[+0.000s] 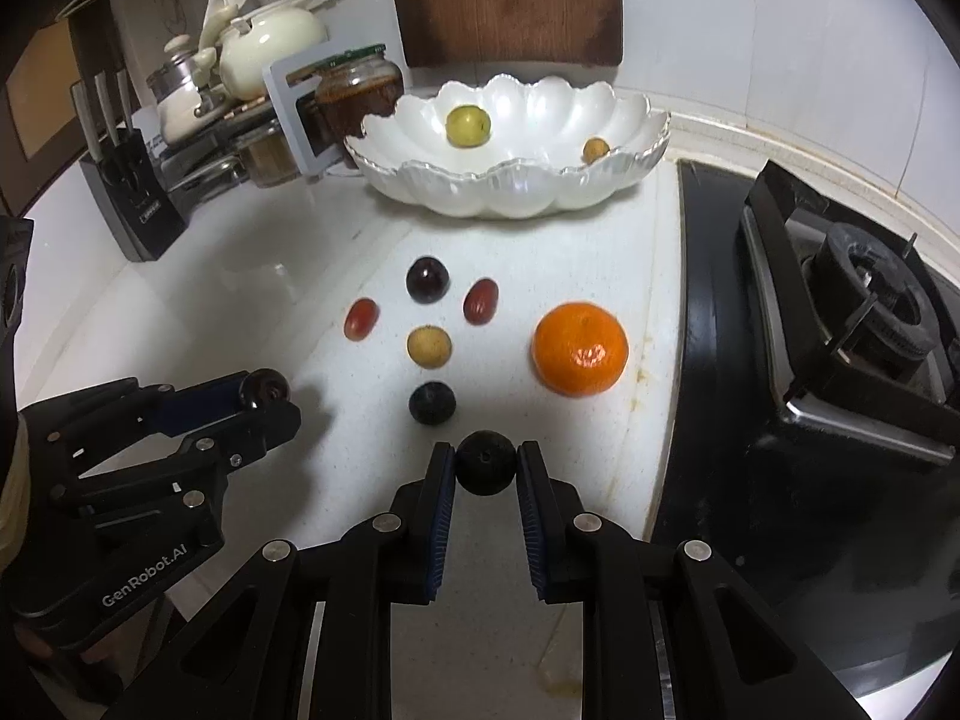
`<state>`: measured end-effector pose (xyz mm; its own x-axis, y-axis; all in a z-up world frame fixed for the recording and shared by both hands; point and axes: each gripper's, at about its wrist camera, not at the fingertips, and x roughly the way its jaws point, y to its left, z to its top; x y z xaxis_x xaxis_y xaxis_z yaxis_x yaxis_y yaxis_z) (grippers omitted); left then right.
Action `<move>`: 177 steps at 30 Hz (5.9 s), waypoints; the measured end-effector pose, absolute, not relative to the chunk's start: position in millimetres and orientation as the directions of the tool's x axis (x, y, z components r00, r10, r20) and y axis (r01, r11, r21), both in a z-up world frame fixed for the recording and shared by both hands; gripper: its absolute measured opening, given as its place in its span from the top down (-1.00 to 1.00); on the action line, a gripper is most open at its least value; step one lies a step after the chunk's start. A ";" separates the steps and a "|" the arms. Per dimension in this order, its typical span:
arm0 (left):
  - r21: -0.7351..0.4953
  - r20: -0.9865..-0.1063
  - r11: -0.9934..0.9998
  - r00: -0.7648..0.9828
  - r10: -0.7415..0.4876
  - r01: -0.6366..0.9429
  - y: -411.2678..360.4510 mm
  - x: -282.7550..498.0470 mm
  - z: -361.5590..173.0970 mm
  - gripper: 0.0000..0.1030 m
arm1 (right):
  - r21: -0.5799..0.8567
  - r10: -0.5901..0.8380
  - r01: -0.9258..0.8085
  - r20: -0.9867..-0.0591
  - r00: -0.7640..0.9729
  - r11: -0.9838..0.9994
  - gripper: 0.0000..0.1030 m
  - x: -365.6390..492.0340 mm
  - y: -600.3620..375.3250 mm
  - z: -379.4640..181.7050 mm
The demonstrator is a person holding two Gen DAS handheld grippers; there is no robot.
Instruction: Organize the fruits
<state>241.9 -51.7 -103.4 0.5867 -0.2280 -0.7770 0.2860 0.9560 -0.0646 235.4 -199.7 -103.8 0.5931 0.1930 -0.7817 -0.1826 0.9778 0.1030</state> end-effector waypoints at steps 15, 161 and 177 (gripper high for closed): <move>-0.076 -0.713 0.957 0.655 -0.249 0.281 -48.9 240.8 -71.1 0.45 | 0.101 0.200 -0.183 -0.711 0.674 0.978 0.56 234.7 -203.1 -66.9; 0.030 -0.764 0.981 0.637 -0.102 0.193 -60.8 464.8 -16.9 -0.10 | 0.079 0.086 -0.040 -0.753 0.652 0.996 0.28 448.9 -214.5 -31.4; 0.028 -0.677 0.978 0.723 -0.134 0.207 -46.5 409.1 23.7 -0.09 | 0.086 0.103 -0.061 -0.666 0.739 0.994 0.28 395.5 -211.8 7.6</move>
<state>409.1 -46.5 23.7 0.7234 -0.1341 -0.6773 0.2073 0.9779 0.0278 395.5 -211.8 7.6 0.7386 0.1034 -0.6662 -0.0614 0.9944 0.0863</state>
